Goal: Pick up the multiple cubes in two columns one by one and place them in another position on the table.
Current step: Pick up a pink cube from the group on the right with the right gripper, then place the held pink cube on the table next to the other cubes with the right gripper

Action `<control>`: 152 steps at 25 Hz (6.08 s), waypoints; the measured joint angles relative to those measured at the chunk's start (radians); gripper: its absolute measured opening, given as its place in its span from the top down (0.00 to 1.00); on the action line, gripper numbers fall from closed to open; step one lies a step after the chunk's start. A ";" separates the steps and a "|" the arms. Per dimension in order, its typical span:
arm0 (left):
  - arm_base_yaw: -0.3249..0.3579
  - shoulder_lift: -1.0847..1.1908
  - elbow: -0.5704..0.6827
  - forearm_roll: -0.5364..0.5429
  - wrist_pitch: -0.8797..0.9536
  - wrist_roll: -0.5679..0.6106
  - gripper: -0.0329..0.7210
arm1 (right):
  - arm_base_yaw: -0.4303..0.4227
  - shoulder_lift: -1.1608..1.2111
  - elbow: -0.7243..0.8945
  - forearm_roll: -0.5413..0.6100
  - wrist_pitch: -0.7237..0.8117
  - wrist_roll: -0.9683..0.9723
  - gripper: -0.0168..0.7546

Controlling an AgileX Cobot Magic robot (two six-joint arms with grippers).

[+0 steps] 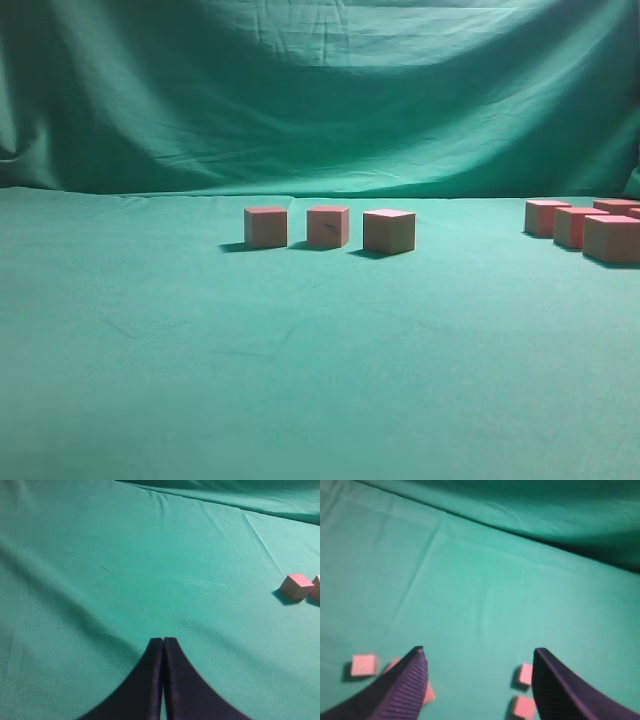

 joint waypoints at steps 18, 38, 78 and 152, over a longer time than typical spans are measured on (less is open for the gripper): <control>0.000 0.000 0.000 0.000 0.000 0.000 0.96 | -0.443 -0.378 1.093 0.159 -0.277 0.039 0.43; 0.000 0.000 0.000 0.000 0.000 0.000 0.96 | -0.510 -0.079 1.129 0.194 -0.606 0.004 0.43; 0.000 0.000 0.000 0.000 0.000 0.000 0.96 | 0.194 0.309 0.306 0.340 -0.220 0.297 0.63; 0.000 0.000 0.000 0.000 0.000 0.000 0.96 | 0.198 0.437 -0.228 0.248 -0.012 0.088 0.24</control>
